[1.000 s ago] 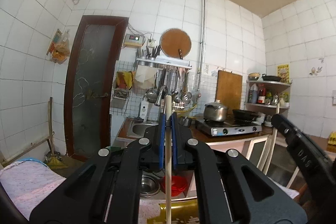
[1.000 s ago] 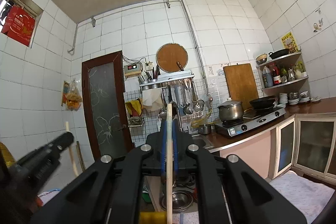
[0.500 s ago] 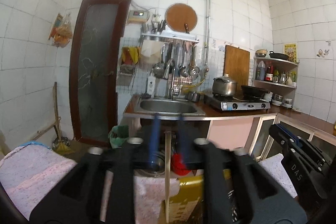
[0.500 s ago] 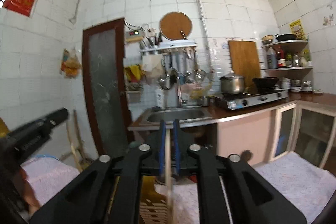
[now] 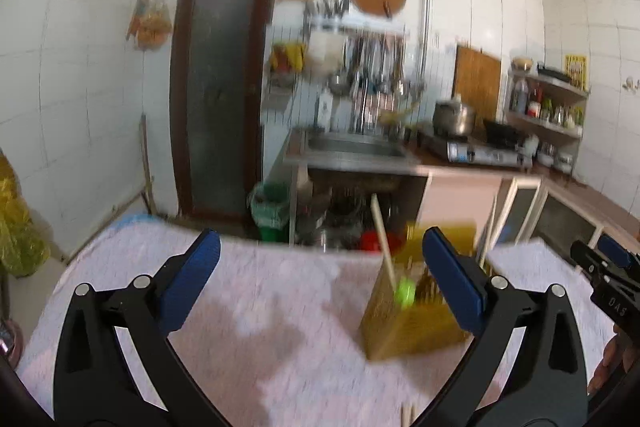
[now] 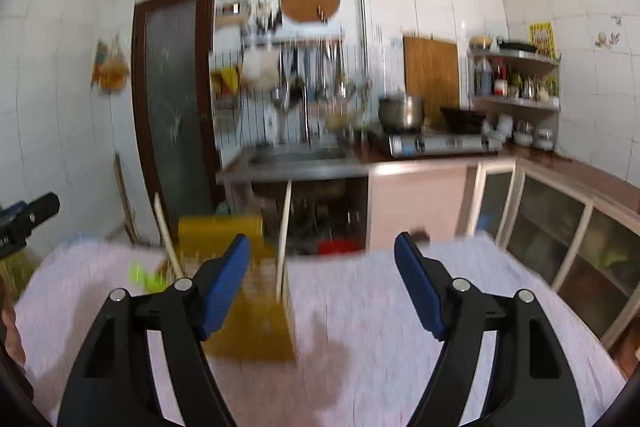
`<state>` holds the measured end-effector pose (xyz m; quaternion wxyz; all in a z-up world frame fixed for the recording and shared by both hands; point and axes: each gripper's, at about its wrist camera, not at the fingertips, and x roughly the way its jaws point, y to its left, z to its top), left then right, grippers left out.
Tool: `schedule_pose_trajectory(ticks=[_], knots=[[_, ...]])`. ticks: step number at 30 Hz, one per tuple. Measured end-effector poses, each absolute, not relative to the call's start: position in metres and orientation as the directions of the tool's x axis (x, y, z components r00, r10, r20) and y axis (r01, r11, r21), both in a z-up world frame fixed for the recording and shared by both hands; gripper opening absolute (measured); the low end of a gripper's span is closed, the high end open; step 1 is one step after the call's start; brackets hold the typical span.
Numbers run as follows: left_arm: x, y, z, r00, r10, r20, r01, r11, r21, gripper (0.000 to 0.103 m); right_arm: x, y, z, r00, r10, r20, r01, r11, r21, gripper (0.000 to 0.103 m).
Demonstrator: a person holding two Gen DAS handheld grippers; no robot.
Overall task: Organize utensils
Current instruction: 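Open both tools to release the chopsticks in the holder, then lower the right tool onto a chopstick and close while the left tool grasps another chopstick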
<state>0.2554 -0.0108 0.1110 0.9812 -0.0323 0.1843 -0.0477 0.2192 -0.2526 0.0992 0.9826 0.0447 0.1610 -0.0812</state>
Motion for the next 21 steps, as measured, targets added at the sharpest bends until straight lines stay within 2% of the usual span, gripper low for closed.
schedule_pose_trajectory(ticks=[8, 14, 16, 18, 21], knots=[[0.239, -0.012, 0.026, 0.816, -0.117, -0.566, 0.107, 0.993, -0.052, 0.098, 0.198, -0.227, 0.002, 0.811, -0.124, -0.572, 0.192, 0.98, 0.06, 0.073], [0.241, -0.014, -0.03, 0.724, -0.11, -0.681, 0.117, 0.992, -0.036, 0.098, 0.209, -0.213, -0.044, 0.705, -0.104, -0.702, 0.192, 0.98, 0.048, 0.072], [0.242, -0.014, -0.038, 0.709, -0.111, -0.697, 0.12, 0.992, -0.035, 0.098, 0.212, -0.21, -0.053, 0.682, -0.097, -0.725, 0.19, 0.981, 0.048, 0.063], [0.242, -0.014, -0.042, 0.702, -0.11, -0.703, 0.124, 0.992, -0.032, 0.098, 0.214, -0.205, -0.055, 0.669, -0.09, -0.738, 0.181, 0.982, 0.044, 0.048], [0.246, -0.016, -0.045, 0.683, -0.127, -0.719, 0.135, 0.99, -0.047, 0.098, 0.21, -0.198, -0.062, 0.653, -0.084, -0.752, 0.172, 0.984, 0.04, 0.035]])
